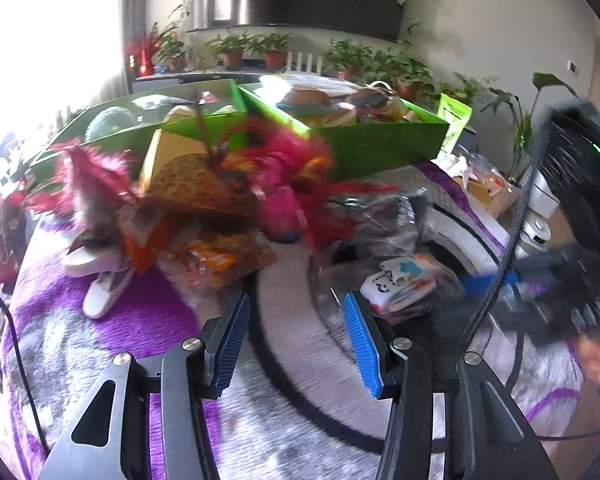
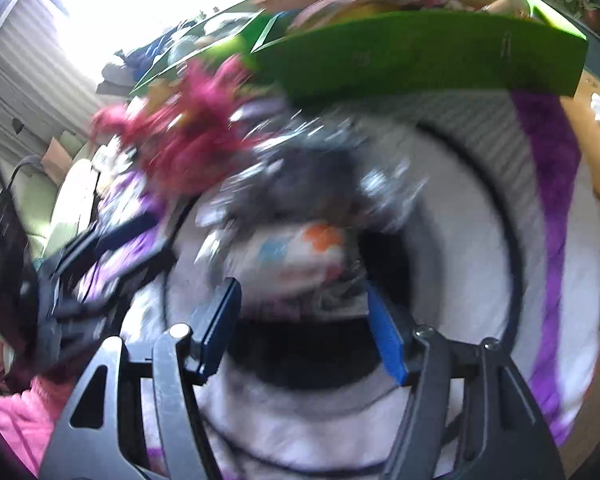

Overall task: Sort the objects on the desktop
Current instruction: 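Move the open right gripper toward the clear bag with flower-printed packet, then close the right gripper on the clear plastic bag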

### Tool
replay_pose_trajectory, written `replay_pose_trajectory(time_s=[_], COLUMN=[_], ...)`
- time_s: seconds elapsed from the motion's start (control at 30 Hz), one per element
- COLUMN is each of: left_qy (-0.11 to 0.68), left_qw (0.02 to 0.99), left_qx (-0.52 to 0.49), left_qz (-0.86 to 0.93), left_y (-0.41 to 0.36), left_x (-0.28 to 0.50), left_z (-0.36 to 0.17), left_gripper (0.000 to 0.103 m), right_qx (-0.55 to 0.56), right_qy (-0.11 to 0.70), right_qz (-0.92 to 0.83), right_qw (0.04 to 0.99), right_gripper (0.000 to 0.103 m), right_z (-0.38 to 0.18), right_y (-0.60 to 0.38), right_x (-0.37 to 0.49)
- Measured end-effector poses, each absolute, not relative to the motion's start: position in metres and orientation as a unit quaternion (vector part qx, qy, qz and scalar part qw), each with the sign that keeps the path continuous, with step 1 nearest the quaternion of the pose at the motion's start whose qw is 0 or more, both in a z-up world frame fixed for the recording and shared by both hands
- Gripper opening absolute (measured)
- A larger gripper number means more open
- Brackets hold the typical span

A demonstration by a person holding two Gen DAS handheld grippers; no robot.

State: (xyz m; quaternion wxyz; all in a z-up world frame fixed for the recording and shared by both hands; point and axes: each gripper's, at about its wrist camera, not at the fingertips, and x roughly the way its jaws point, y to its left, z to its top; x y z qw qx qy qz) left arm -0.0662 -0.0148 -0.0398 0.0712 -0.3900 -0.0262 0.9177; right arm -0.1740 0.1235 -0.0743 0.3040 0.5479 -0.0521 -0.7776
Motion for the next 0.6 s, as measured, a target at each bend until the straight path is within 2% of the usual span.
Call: replay_pose_trajectory(time_s=[0.07,0.17,0.43,0.6], left_qy=[-0.032,-0.035,-0.022,-0.046], left_qw=[0.071,0.071,0.098,0.108], left_qx=[-0.390,-0.389,-0.395,-0.411], left_qz=[0.918,0.918,0.913,0.904], left_y=[-0.019,-0.019,0.008,0.012], left_x=[-0.064,-0.063,-0.075,-0.086], left_z=[-0.039,-0.038,-0.038,-0.044], left_gripper=[0.050,0.050,0.050,0.050], right_qx=[0.550,0.532,0.502,0.501], right_qy=[-0.048,-0.044,-0.123,-0.142], right_qz=[-0.778,-0.812,-0.840,-0.834], right_qw=[0.302,0.238,0.168,0.184], right_gripper=[0.062,0.062,0.062,0.050], right_z=[-0.074,-0.067,-0.060,-0.063], right_y=[0.122,0.133,0.171,0.135], right_x=[-0.157,-0.146,-0.150,-0.173])
